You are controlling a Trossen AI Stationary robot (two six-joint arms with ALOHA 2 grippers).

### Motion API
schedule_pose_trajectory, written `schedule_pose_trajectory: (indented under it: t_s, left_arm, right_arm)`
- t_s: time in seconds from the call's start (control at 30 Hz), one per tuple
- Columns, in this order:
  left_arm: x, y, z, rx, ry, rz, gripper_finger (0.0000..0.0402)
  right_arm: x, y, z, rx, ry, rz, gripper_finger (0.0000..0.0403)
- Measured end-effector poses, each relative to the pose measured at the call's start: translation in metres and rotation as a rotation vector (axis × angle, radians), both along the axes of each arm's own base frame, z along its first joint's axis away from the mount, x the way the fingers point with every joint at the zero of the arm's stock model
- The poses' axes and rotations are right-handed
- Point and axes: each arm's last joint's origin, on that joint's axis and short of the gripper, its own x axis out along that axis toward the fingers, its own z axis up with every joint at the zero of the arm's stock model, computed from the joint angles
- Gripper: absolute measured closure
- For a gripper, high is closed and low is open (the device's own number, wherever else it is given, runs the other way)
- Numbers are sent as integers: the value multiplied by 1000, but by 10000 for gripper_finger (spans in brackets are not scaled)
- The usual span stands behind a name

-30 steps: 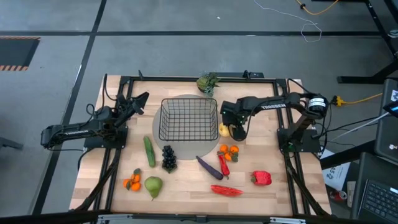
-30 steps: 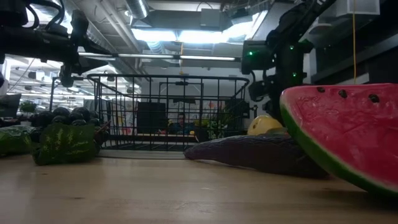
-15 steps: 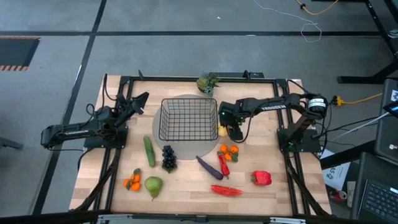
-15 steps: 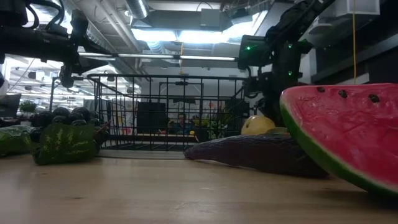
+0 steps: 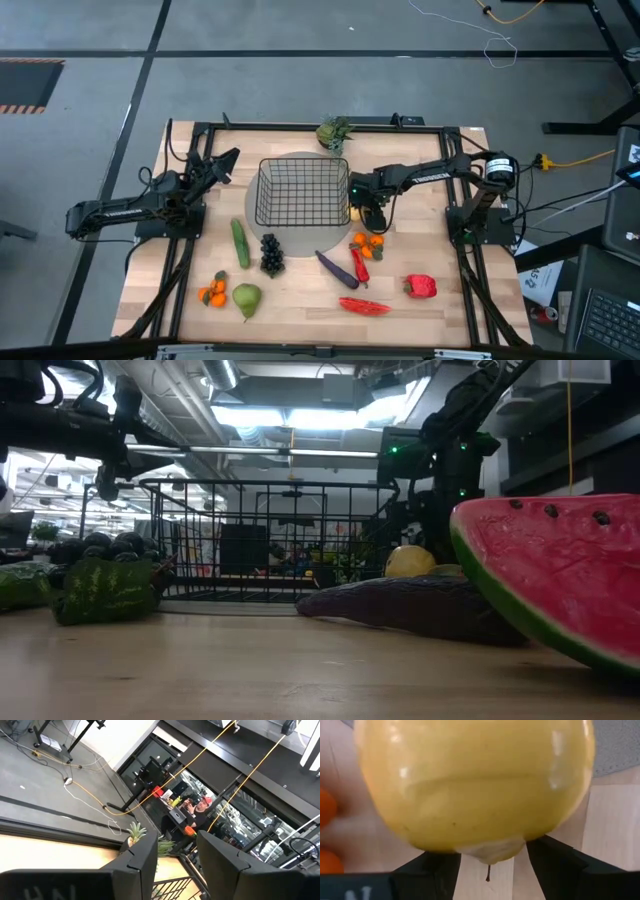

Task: Build produce basket
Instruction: Put the yellow pear into the black wire basket

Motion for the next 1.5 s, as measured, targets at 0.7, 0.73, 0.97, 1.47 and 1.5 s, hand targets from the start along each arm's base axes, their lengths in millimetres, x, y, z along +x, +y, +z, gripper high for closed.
schedule_pose_trajectory:
  t_s: [0.7,0.73,0.97,1.47,1.5]
  left_arm:
    - [0,0,0,1,2,0,269]
    - [0,0,0,1,2,0,269]
    - [0,0,0,1,3,0,269]
    - [0,0,0,1,1,1,269]
    - [0,0,0,1,1,0,269]
  right_arm:
    - [-33,7,15,54,254,-213,400]
    - [-35,7,17,53,267,-221,401]
    - [-53,10,49,29,240,-294,402]
    - [-104,15,171,-44,-313,-560,403]
    - [-106,15,181,-60,-358,-570,403]
